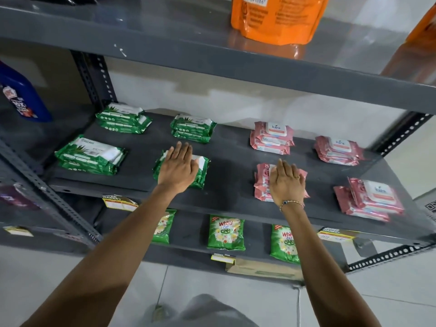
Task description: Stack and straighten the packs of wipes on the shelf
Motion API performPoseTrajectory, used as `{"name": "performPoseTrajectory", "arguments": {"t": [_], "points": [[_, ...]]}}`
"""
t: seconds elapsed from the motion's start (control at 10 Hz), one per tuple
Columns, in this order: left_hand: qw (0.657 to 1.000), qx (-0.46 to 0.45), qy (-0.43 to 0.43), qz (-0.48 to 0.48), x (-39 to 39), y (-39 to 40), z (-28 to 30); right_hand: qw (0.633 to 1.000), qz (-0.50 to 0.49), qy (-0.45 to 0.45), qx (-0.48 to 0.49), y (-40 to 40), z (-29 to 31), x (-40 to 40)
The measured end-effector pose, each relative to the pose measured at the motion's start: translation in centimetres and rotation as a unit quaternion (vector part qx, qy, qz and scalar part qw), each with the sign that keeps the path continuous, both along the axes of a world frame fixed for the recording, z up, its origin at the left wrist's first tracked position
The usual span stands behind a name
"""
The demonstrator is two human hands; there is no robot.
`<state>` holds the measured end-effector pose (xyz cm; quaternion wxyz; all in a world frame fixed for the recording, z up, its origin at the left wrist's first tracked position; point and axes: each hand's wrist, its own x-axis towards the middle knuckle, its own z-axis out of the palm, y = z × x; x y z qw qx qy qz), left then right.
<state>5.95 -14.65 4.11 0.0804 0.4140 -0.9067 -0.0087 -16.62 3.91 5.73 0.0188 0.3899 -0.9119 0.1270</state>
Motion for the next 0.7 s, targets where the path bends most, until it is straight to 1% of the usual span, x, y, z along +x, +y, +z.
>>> {"name": "performPoseTrajectory", "arguments": {"t": [0.2, 0.3, 0.4, 0.5, 0.6, 0.7], "points": [[1.000, -0.011, -0.002, 0.008, -0.2, 0.1, -0.4, 1.000, -0.009, 0.021, -0.017, 0.1, -1.1, 0.3], [1.000, 0.000, -0.008, 0.009, -0.1, 0.3, -0.3, 1.000, -0.007, 0.030, -0.003, -0.6, -1.2, 0.8], [0.999, 0.025, -0.020, 0.002, -0.2, 0.1, 0.1, 1.000, -0.010, 0.009, 0.022, -0.9, -0.6, 0.3], [0.997, 0.068, -0.035, -0.007, 0.0, -0.3, 0.9, 1.000, -0.005, -0.001, 0.016, -0.3, -0.8, -0.1], [0.998, 0.055, 0.025, -0.006, 0.4, 0.3, 2.0, 1.000, -0.007, -0.016, 0.021, 0.2, 0.0, 0.3], [0.995, -0.027, 0.094, -0.024, 0.2, 2.2, 2.9, 0.999, -0.011, 0.041, -0.022, 0.8, 0.6, 1.7]]}}
